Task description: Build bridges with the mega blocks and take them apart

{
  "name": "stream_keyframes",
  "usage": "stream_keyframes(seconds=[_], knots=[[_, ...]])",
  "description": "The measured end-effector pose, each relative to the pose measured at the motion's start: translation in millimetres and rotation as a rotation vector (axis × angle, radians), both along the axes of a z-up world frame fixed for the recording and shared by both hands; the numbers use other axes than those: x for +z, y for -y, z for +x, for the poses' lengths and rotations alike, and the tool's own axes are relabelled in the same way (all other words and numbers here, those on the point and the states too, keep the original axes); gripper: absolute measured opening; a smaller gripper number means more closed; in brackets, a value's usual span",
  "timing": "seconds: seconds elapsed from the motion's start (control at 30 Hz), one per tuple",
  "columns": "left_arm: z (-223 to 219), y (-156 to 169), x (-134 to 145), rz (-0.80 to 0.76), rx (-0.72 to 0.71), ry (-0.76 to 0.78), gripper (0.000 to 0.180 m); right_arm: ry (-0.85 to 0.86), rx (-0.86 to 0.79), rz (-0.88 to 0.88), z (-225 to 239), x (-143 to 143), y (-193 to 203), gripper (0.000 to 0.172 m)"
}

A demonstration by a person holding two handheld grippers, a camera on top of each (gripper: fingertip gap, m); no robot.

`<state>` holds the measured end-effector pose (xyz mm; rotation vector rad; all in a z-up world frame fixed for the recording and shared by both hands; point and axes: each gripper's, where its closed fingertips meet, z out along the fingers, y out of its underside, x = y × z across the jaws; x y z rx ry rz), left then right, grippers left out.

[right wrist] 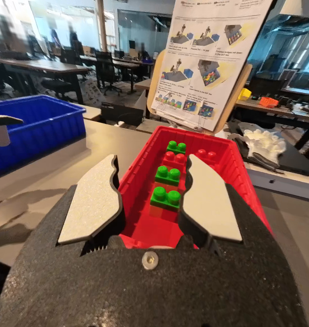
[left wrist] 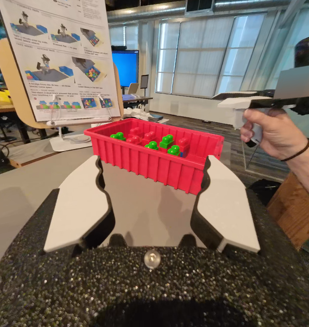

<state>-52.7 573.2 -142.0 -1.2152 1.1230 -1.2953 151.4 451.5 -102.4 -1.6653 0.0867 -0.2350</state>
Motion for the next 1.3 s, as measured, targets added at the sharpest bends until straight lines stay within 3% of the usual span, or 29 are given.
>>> stream_keyframes(seconds=[0.17, 0.3, 0.47, 0.53, 0.63, 0.73, 0.83, 0.97, 1.03, 1.1, 1.2, 1.3], knots=[[-0.1, 14.6, -6.2, 0.158, -0.051, 0.015, 0.098, 0.045, 0.105, -0.009, -15.5, -15.4, -20.7, 0.067], [3.7, 22.4, -21.0, 0.178, -0.082, -0.047, 0.097, -0.027, 0.191, -0.032, -25.7, -32.9, -40.4, 0.067], [-7.1, 6.5, -13.4, 0.069, -0.071, -0.001, 0.099, -0.029, 0.216, -0.072, -30.4, -43.4, -43.5, 0.071], [-7.3, 1.8, -25.0, 0.004, -0.083, -0.032, 0.102, -0.044, 0.243, -0.111, -35.1, -38.3, -45.4, 0.071], [-13.9, -1.3, -30.6, -0.093, -0.106, -0.046, 0.102, -0.044, 0.267, -0.01, -42.4, -10.7, -45.5, 0.067], [-24.9, 0.4, -37.1, -0.104, -0.094, -0.034, 0.104, -0.1, 0.294, -0.052, -51.3, -31.8, -47.9, 0.066], [-26.0, 3.0, -40.4, -0.004, -0.079, -0.074, 0.104, -0.188, 0.334, -0.075, -55.8, -55.5, -47.8, 0.066], [-8.6, 29.3, -13.2, 0.058, -0.145, -0.041, 0.103, -0.148, 0.383, -0.061, -63.7, -33.0, -50.6, 0.068], [7.4, 36.1, 3.7, 0.091, -0.155, -0.118, 0.104, -0.141, 0.397, -0.024, -64.5, -4.1, -45.4, 0.068], [14.3, 45.7, 32.9, 0.101, -0.16, -0.112, 0.102, -0.162, 0.424, 0.054, -66.6, 24.0, -34.8, 0.069], [10.9, 69.2, 72.2, 0.075, -0.184, -0.028, 0.097, -0.112, 0.375, 0.065, -55.3, 39.4, -21.7, 0.068], [8.7, 88.9, 72.5, 0.156, -0.164, -0.02, 0.092, -0.176, 0.384, 0.118, -52.9, 43.9, -7.4, 0.067]])
